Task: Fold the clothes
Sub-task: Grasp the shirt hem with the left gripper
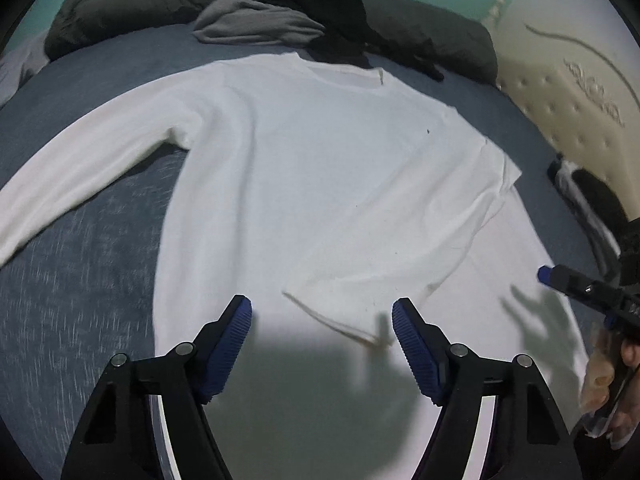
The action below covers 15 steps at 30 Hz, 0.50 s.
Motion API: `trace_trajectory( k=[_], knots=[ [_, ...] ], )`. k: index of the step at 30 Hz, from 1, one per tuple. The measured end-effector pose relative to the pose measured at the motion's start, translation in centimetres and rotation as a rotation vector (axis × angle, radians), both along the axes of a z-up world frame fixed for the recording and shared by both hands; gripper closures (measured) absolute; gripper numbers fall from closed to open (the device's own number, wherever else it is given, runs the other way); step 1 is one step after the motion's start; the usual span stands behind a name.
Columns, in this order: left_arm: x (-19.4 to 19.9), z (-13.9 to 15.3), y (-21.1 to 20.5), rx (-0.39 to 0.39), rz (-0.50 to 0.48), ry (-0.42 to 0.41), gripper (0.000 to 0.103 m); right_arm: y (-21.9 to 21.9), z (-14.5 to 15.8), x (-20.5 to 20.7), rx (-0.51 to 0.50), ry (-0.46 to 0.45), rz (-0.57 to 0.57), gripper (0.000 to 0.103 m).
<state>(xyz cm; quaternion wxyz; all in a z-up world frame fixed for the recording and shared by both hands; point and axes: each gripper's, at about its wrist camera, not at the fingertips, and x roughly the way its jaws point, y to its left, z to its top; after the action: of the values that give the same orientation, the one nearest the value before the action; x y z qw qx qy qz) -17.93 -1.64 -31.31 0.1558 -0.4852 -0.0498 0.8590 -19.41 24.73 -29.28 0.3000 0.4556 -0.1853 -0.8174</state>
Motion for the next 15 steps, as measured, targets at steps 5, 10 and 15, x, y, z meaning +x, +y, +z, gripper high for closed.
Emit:
trace_trajectory(
  k=[5,10,15],
  knots=[
    [-1.6,-0.8,0.9,-0.054,-0.028,-0.023,0.033,1.2,-1.2,0.1,-0.049,-0.004,-0.033,0.053],
    [-2.0,-1.7,1.4,-0.095,-0.044,-0.040,0.043,2.4,-2.0,0.0,-0.112,-0.024,-0.080,0.053],
    [-2.0,-2.5,1.8,-0.100,-0.046,-0.044,0.069,2.3,-1.9,0.2,-0.130,-0.005,-0.069,0.053]
  ],
)
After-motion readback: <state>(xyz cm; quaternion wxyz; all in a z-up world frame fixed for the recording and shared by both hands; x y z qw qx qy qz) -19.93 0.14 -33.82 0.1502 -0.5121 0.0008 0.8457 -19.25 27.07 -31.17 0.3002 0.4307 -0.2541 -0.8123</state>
